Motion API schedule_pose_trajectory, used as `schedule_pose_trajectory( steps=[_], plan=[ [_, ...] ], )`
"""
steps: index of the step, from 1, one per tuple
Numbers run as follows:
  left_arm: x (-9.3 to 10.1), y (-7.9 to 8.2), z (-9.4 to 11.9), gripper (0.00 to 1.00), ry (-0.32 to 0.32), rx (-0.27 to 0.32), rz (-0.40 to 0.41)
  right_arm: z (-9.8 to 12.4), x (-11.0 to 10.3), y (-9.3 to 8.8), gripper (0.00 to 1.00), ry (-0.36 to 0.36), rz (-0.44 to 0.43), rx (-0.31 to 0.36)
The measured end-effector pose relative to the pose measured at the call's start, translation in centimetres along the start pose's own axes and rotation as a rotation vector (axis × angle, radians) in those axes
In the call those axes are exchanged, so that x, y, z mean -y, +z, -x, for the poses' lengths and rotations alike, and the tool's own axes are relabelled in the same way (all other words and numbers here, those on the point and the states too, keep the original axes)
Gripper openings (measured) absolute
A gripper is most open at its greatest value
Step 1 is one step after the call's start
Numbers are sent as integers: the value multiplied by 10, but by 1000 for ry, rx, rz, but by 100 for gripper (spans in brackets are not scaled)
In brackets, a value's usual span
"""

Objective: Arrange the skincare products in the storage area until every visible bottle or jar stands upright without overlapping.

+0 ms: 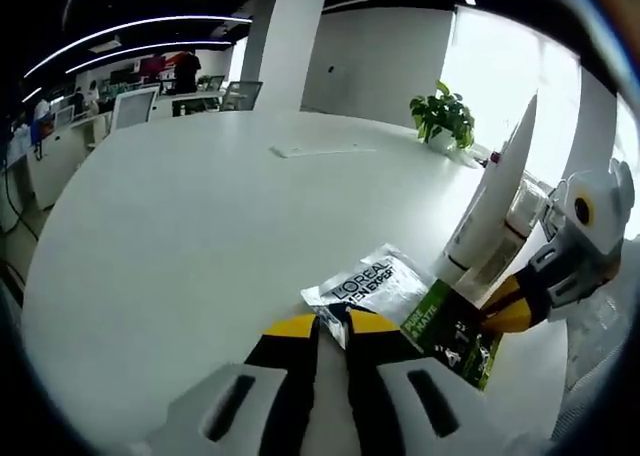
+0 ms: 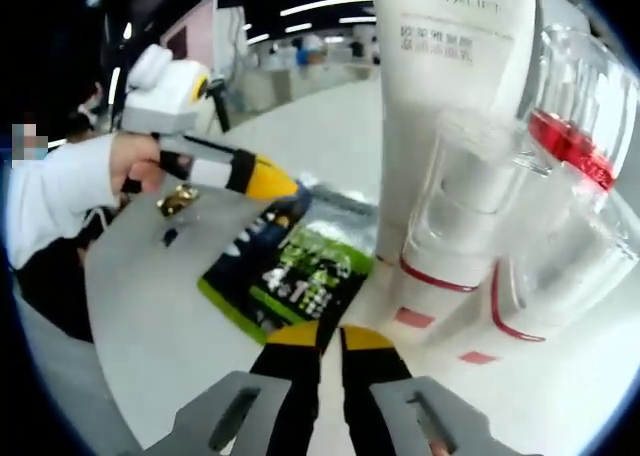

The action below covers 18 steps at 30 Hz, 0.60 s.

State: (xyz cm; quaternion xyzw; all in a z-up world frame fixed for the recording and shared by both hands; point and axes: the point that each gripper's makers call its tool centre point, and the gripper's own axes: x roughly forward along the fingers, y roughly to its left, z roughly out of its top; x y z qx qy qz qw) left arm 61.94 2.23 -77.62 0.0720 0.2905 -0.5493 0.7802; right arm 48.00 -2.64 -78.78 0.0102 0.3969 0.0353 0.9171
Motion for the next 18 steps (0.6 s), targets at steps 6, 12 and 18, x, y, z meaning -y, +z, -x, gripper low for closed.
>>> schedule_pose_trajectory(
  steps=[6, 12, 18],
  plan=[
    [4, 3, 11, 17, 7, 28, 50, 9, -2, 4, 3, 5, 1, 4],
    [9, 4, 22, 20, 7, 33, 49, 18, -8, 6, 8, 16, 11, 2],
    [17, 12, 36, 22, -2, 56, 48, 28, -12, 7, 12, 31, 24, -1]
  ],
)
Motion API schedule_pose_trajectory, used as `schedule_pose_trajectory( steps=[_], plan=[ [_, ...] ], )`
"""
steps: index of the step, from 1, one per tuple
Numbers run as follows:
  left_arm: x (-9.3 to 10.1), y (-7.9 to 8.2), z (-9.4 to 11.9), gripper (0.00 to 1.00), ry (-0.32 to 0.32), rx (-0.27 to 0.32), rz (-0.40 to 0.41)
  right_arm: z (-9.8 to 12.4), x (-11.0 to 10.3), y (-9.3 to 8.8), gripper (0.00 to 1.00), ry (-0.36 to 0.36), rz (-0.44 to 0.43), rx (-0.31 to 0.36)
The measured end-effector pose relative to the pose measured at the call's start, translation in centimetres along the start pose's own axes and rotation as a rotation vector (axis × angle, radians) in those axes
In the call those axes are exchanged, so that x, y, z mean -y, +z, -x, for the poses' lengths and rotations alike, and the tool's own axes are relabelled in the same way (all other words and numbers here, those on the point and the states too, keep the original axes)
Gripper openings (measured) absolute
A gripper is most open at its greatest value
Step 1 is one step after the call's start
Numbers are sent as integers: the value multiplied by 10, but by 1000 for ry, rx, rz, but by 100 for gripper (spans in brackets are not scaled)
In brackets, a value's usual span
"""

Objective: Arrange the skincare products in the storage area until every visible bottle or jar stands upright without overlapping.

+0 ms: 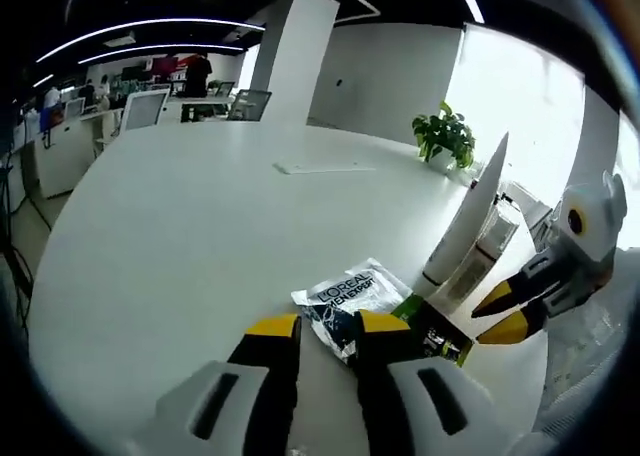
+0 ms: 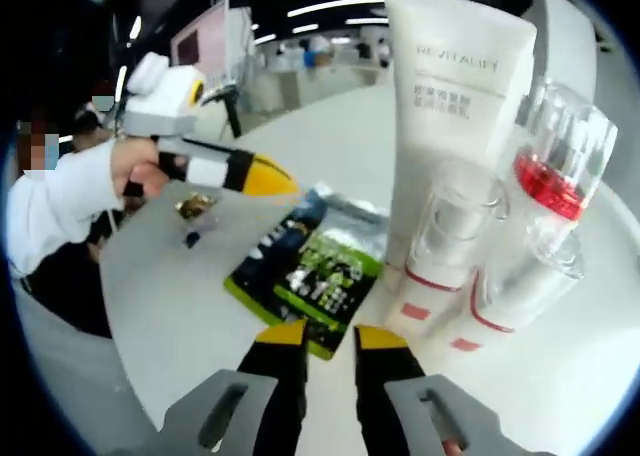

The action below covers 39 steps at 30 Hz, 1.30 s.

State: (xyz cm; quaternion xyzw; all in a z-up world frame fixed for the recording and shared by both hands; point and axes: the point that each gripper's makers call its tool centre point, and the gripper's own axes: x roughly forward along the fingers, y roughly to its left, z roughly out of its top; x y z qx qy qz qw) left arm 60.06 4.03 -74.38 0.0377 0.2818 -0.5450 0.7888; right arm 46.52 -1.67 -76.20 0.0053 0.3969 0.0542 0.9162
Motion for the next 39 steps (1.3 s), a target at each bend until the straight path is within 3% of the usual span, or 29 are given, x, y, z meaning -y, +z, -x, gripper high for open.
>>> schedule_pose_trajectory(
  steps=[9, 13, 17, 27, 29, 33, 39],
  plan=[
    [12, 4, 23, 28, -7, -3, -25, 20, -5, 5, 17, 7, 18, 11],
    [18, 2, 34, 29, -6, -25, -60, 30, -5, 9, 25, 5, 19, 21],
    [24, 5, 49, 34, -10, -26, -56, 42, 0, 18, 22, -30, 35, 66],
    [32, 22, 72, 39, -4, 1, -101, 61, -4, 24, 43, -34, 76, 78],
    [37, 23, 79, 41, -10, 1, -107, 68, -4, 31, 45, -51, 106, 111],
    [44, 29, 91, 45, -13, 16, -130, 79, -7, 38, 61, -60, 117, 131],
    [58, 39, 108, 52, -32, 31, -186, 91, -8, 43, 69, -83, 143, 142]
  ],
)
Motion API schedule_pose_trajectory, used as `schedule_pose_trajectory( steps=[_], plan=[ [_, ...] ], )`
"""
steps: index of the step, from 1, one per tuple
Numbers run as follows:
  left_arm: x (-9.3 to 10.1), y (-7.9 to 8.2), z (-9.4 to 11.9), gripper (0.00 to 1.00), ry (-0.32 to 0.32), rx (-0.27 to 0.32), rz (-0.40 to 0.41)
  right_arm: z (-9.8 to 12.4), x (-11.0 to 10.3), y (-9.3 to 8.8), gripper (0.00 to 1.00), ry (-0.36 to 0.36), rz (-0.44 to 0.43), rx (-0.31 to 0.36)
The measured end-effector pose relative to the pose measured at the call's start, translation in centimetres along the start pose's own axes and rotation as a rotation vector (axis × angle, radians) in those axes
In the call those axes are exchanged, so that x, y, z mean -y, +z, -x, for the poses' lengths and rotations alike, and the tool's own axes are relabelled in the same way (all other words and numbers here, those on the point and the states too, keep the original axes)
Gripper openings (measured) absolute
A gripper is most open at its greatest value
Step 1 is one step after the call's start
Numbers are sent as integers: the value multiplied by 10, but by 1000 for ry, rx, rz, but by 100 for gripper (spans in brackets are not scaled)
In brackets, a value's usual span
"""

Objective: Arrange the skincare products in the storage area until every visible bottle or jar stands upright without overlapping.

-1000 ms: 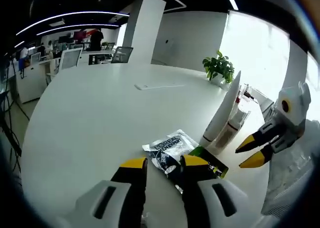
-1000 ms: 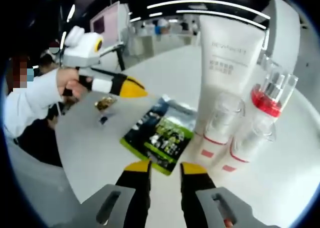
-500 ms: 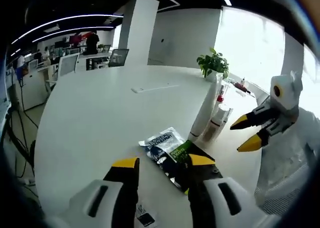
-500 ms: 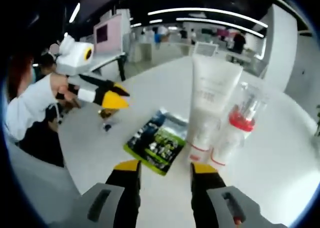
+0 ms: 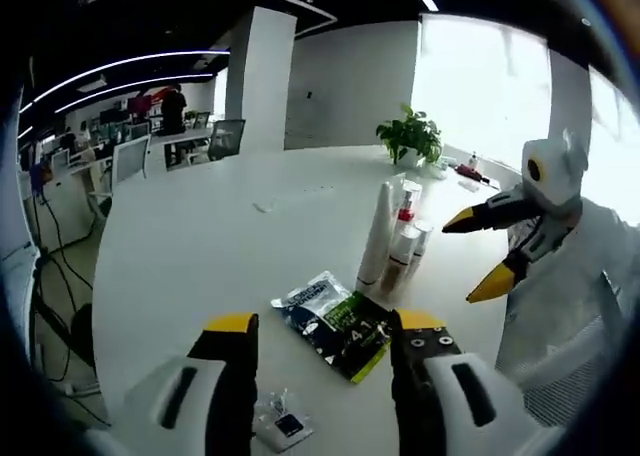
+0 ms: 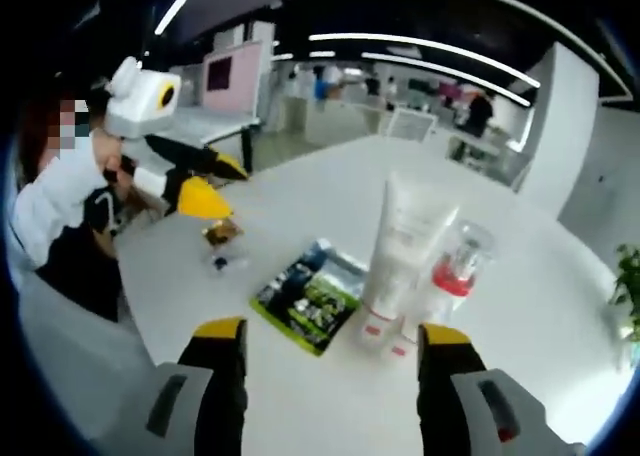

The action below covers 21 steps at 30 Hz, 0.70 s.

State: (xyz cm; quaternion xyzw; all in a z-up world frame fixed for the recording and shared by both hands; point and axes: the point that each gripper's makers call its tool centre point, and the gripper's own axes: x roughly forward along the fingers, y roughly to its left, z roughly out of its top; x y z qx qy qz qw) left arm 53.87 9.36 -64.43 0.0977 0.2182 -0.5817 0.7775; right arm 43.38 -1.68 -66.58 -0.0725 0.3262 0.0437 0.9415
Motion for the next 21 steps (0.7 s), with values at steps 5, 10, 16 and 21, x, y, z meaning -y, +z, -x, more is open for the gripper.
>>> schedule_pose_trajectory(
  steps=[5, 10, 16, 21],
  plan=[
    [0, 4, 9, 60, 4, -5, -39, 9, -2, 4, 77, -9, 24, 13],
    [2, 3, 22, 66, 13, -9, -43, 17, 0, 6, 79, -26, 22, 23],
    [2, -2, 38, 72, 36, -9, -30, 24, 1, 7, 85, -32, 19, 32],
    [-1, -4, 51, 77, 59, -5, -12, 32, 3, 14, 89, -41, 11, 61]
  ],
)
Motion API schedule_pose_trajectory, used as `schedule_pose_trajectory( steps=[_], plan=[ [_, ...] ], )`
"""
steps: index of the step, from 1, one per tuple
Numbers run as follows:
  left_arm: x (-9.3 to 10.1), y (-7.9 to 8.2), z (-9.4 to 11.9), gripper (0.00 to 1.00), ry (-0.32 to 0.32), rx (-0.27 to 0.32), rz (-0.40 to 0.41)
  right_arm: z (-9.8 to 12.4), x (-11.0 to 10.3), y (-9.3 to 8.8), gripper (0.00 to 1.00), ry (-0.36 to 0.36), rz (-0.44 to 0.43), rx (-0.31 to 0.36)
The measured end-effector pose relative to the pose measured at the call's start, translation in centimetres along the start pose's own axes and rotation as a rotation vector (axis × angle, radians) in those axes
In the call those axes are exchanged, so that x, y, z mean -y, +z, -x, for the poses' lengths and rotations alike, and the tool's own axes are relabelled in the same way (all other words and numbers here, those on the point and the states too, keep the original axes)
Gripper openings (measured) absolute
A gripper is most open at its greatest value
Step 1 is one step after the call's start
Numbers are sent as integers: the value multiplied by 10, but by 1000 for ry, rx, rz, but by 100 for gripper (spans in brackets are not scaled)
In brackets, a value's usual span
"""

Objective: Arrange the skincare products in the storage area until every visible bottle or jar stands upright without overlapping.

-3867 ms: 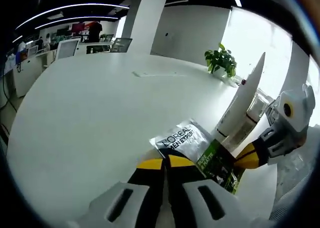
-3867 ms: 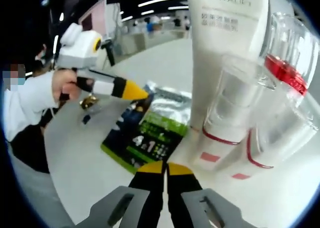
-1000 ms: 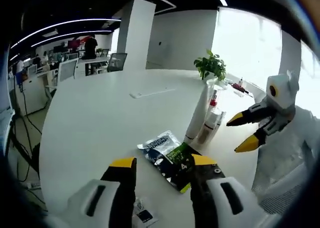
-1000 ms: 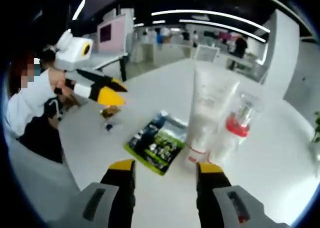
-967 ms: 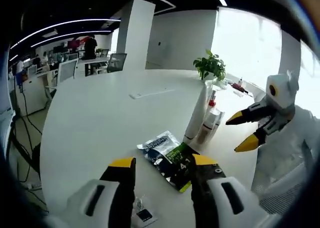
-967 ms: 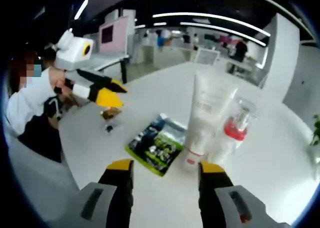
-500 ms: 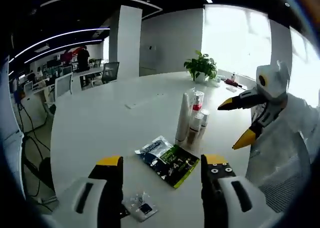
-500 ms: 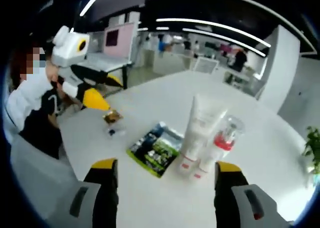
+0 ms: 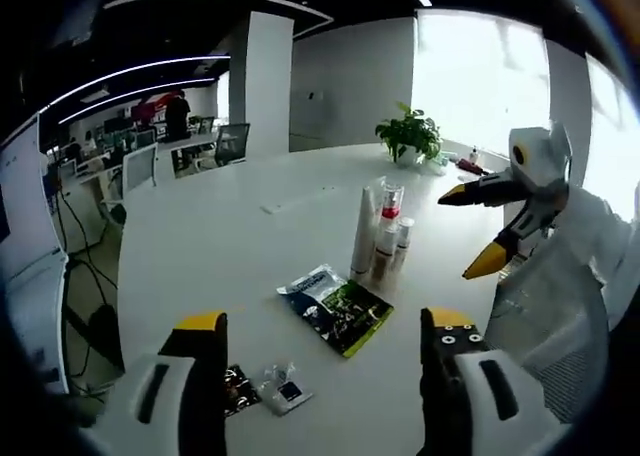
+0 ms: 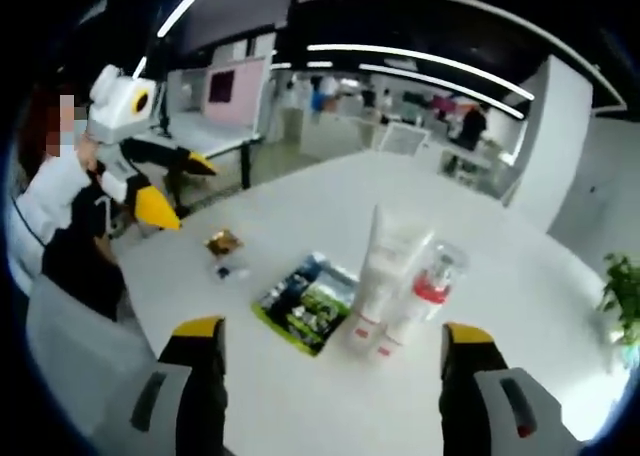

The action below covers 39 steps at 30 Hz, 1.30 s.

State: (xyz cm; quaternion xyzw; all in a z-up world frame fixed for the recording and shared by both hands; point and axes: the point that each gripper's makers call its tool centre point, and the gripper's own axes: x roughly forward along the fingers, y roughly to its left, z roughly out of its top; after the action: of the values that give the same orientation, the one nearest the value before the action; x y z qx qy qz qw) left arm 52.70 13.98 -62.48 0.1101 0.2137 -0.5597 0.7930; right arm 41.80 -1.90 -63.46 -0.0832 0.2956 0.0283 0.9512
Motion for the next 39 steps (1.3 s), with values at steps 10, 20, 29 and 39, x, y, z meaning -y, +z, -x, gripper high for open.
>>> schedule_pose_trajectory(
  steps=[10, 20, 29, 39],
  plan=[
    [-9, -11, 20, 83, 40, -19, 19, 12, 3, 5, 98, -18, 19, 19],
    [-9, -15, 35, 93, 72, -16, 24, 19, 0, 0, 99, -21, 28, 5],
    [-3, -20, 40, 98, 69, -22, 31, 23, 1, -1, 99, -25, 26, 7],
    [0, -23, 45, 99, 82, -20, 46, 26, 2, 2, 100, -11, 6, 19]
  ],
)
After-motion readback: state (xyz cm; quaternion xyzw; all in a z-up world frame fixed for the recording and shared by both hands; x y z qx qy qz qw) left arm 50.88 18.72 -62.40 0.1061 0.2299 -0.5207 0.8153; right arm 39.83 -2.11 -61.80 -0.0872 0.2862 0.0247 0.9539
